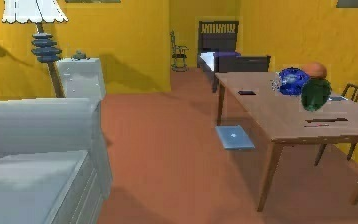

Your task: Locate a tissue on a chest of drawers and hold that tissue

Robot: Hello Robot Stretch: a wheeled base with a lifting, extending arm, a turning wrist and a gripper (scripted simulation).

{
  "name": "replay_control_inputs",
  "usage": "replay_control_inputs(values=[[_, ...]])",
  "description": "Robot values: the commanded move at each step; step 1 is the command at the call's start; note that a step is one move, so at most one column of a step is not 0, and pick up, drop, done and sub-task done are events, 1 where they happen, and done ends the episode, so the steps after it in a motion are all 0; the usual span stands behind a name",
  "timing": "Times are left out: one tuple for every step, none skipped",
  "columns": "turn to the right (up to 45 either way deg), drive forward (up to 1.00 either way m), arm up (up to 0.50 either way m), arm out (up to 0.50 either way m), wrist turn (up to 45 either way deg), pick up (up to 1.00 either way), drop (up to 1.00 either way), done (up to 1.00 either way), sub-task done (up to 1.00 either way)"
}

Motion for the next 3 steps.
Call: replay_control_inputs(values=[[0.0, 1.0, 0.0, 0.0, 0.0, 0.0, 0.0, 0.0, 0.0], [-3.0, 0.0, 0.0, 0.0, 0.0, 0.0, 0.0, 0.0, 0.0], [0.0, 0.6, 0.0, 0.0, 0.0, 0.0, 0.0, 0.0, 0.0]])
